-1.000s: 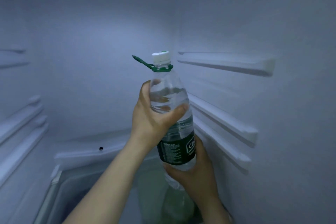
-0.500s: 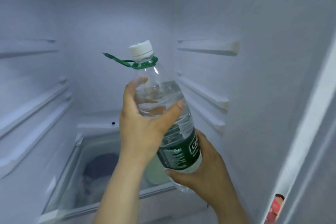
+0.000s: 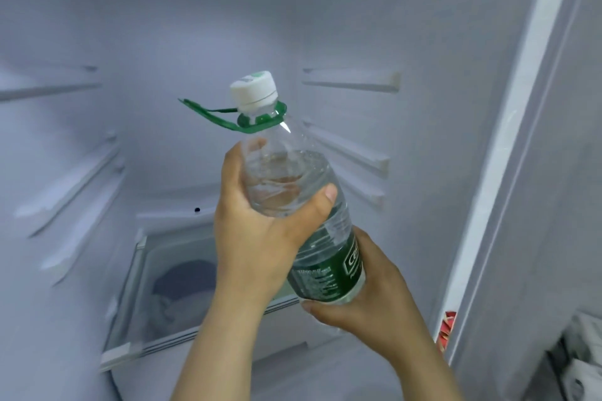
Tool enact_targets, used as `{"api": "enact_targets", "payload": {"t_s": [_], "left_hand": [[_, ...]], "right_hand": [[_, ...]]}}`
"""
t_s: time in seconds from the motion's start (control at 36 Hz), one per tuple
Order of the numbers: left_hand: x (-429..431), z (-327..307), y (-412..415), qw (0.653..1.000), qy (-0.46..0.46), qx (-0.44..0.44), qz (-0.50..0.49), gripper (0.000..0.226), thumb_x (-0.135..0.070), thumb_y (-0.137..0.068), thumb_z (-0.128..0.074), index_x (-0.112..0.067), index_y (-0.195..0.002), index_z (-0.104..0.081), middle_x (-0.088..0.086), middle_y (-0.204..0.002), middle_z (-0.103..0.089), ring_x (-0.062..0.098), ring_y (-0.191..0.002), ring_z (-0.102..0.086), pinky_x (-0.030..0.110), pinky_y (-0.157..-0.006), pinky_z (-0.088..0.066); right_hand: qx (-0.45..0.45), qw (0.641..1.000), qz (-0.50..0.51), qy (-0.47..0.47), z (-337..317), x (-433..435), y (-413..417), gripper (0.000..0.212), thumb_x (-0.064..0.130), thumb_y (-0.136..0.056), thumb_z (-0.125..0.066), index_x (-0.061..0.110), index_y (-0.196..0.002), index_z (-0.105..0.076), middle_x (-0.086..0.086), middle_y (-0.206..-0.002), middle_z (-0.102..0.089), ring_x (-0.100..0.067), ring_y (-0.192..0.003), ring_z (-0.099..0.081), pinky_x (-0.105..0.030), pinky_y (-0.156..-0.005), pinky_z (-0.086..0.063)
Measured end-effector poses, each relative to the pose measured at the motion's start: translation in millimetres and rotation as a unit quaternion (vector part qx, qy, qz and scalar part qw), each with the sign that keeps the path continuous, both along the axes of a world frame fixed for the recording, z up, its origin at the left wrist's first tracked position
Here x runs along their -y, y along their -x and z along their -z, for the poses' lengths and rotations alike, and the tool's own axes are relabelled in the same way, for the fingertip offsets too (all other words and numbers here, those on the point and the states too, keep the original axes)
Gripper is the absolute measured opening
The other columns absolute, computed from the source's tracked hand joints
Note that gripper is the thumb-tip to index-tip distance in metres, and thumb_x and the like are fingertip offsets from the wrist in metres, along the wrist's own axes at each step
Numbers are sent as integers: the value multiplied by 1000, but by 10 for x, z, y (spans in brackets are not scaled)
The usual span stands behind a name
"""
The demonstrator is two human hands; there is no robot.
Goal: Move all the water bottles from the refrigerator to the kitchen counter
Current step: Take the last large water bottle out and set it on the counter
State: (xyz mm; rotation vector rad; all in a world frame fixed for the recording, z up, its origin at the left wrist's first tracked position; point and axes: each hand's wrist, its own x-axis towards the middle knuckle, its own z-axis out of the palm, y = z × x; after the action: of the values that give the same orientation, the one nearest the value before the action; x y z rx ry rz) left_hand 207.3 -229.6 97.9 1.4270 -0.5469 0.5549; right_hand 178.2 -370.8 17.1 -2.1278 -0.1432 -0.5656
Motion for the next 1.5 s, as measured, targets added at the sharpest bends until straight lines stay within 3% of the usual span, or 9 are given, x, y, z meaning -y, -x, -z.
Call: {"api": "enact_targets", "payload": {"t_s": [0.17, 0.42, 0.61, 0.75, 0.94, 1.06, 1.19, 1.36, 1.5], "left_hand": [[-164, 17, 229, 999, 9, 18, 27, 69, -41, -55, -83, -38, -115, -50, -12, -106, -68, 7, -96, -68, 22, -78, -55], [-195, 65, 628, 990, 47, 24, 132, 68, -32, -61, -82, -21, -119, -50, -1, -105, -69, 17, -96, -69, 32, -81, -56], [-40, 70, 945, 973, 62, 1, 223, 72, -32, -62, -79, -16, -124, -46, -2, -105, -69, 13, -95, -69, 27, -78, -55], [180, 41, 1155, 960, 70, -15, 272, 73, -34, -61, -78, -13, -124, -46, 4, -106, -68, 16, -94, -69, 47, -81, -57], [526, 10, 1524, 939, 66, -21, 338, 68, -36, -61, -80, -25, -119, -48, 5, -109, -68, 23, -94, -70, 42, -76, -56], [741, -4, 1805, 930, 66, -26, 361, 64, -37, -59, -78, -28, -115, -50, -4, -100, -71, 10, -87, -71, 23, -68, -55], [1037, -11, 2203, 918, 51, -27, 393, 67, -42, -58, -78, -28, -118, -50, -3, -107, -68, 9, -92, -69, 25, -70, -56], [1386, -23, 2811, 904, 47, -24, 425, 66, -33, -62, -86, -26, -117, -49, -17, -95, -70, -3, -84, -68, 12, -63, -51], [1682, -25, 3345, 887, 44, -29, 458, 71, -35, -63, -86, -25, -122, -48, -6, -107, -66, -4, -87, -67, 10, -64, -51]], "right_hand": [[6, 1000, 30, 4, -16, -142, 323, 90, 34, -54, -88, 50, -129, -41, 25, -121, -59, 3, -109, -58, -30, -88, -53], [1, 992, 120, 47, -52, -225, 1017, 87, 41, -53, -86, 53, -126, -40, 29, -118, -56, 6, -106, -57, -28, -84, -53], [-5, 974, 210, 88, -39, -148, 1633, 95, 48, -49, -83, 51, -132, -36, 33, -121, -51, 12, -111, -50, -18, -88, -47], [-22, 960, 255, 111, -113, -50, 1995, 92, 51, -49, -81, 47, -131, -38, 30, -120, -53, 9, -110, -51, -25, -88, -50], [-13, 946, 307, 108, -173, 136, 2498, 84, 44, -49, -82, 48, -123, -42, 29, -112, -55, 10, -104, -53, -19, -82, -49], [-19, 939, 327, 103, -171, 266, 2817, 83, 42, -49, -84, 46, -123, -45, 27, -111, -56, 5, -104, -55, -28, -83, -51], [-20, 925, 362, 111, -179, 469, 3304, 84, 44, -49, -83, 46, -123, -45, 28, -111, -55, 6, -105, -53, -27, -83, -51], [-24, 912, 396, 105, -181, 723, 3950, 84, 44, -51, -84, 44, -125, -45, 27, -113, -56, 5, -106, -54, -23, -83, -51], [-39, 893, 434, 113, -171, 917, 4525, 83, 50, -51, -83, 47, -124, -43, 26, -110, -54, 6, -100, -54, -19, -79, -51]]}}
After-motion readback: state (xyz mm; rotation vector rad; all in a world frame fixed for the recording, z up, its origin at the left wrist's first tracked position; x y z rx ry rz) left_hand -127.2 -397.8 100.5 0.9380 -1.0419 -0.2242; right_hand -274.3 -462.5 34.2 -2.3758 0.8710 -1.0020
